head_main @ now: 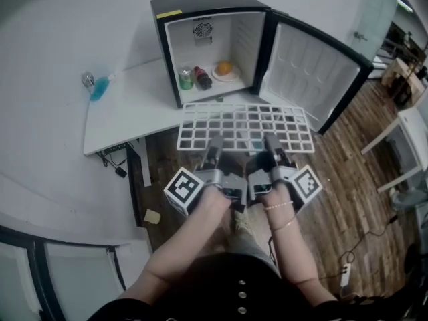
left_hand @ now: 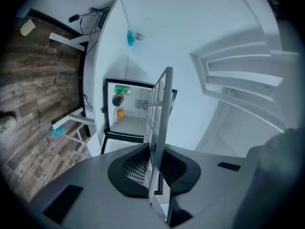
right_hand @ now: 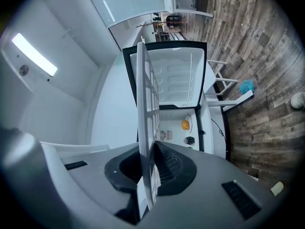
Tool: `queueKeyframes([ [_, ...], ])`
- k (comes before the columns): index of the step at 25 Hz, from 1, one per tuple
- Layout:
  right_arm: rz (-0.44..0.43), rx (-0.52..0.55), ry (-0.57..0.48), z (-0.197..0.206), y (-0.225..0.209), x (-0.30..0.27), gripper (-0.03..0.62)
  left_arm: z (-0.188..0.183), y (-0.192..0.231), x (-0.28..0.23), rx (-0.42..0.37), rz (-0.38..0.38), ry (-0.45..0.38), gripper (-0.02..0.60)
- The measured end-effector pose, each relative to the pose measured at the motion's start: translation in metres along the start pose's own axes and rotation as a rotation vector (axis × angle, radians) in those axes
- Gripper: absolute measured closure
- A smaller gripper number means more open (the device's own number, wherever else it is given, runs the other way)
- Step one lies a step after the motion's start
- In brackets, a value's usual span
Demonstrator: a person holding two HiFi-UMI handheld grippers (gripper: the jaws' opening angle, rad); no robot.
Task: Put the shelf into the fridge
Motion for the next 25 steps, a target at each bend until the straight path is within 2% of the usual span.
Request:
queueKeyframes([
  [4, -0.023, 0.012, 0.006, -0.002, -0.005, -0.004, 0.56, 0.0, 0.007, 0.001, -0.004, 0.025, -0.004, 0.541],
  [10, 0.009, 0.02, 0.039, -0.03, 0.013, -0.085, 0.56, -0.016, 0.033, -0.073, -0.005, 0.002, -0.046, 0.541],
  [16, -0.023, 0.035, 0.071, -0.037, 0.013, -0.103, 0.56, -0.018, 0.041, -0.083, -0.029, 0.037, -0.065, 0.541],
  [21, -0.014, 0.041, 0.118, -0.047, 0.04, -0.167, 0.56, -0.038, 0.047, -0.142, -0.048, 0.035, -0.111, 0.541],
  [25, -0.033, 0.04, 0.149, -0.048, 0.04, -0.178, 0.56, -0.041, 0.048, -0.147, -0.057, 0.053, -0.135, 0.541],
])
Point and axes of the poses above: the fingertips, and each gripper's own axes: x backward along the fingers, y to its left, z out of its underside, the point moved 4 cm from there along x, backward along the fingers, and after that the axes turned 15 degrees about z, right-handed, at the moved point
